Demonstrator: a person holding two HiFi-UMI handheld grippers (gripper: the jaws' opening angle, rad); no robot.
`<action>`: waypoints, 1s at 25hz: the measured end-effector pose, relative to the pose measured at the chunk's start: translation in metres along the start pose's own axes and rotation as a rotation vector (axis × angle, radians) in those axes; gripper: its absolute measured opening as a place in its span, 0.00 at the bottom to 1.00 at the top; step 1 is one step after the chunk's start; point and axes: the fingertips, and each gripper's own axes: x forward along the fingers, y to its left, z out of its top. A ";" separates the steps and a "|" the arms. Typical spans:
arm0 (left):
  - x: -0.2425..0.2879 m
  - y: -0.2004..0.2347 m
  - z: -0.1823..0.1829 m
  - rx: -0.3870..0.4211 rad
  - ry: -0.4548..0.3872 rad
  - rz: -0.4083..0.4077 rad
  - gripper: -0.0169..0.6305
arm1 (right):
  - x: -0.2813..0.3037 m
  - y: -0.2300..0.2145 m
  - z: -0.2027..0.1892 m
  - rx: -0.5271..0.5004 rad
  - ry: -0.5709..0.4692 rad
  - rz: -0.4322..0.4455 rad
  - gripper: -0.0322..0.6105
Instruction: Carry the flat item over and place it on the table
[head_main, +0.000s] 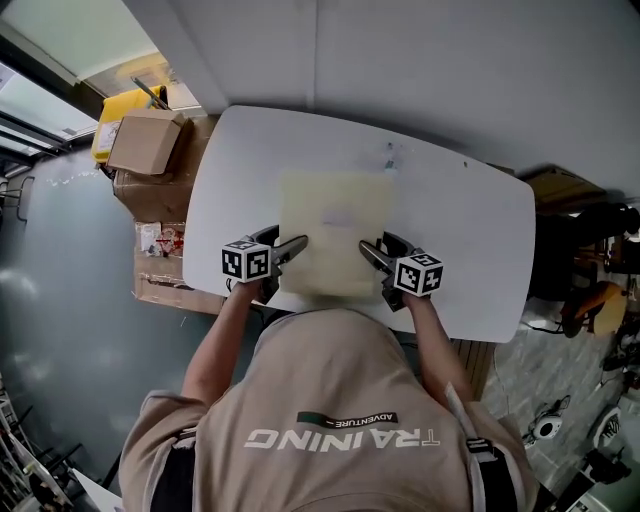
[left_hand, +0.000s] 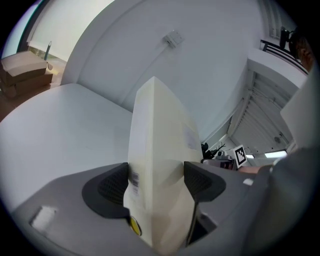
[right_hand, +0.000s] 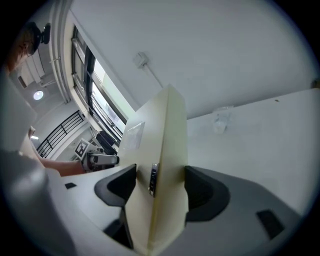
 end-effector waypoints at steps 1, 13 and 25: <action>0.003 0.005 0.000 -0.016 -0.002 0.003 0.55 | 0.004 -0.003 -0.001 0.006 0.010 0.000 0.53; 0.024 0.038 -0.016 -0.160 0.064 0.016 0.55 | 0.038 -0.031 -0.018 0.105 0.101 -0.010 0.53; 0.037 0.055 -0.016 -0.095 0.127 0.100 0.54 | 0.051 -0.044 -0.027 0.048 0.164 -0.102 0.52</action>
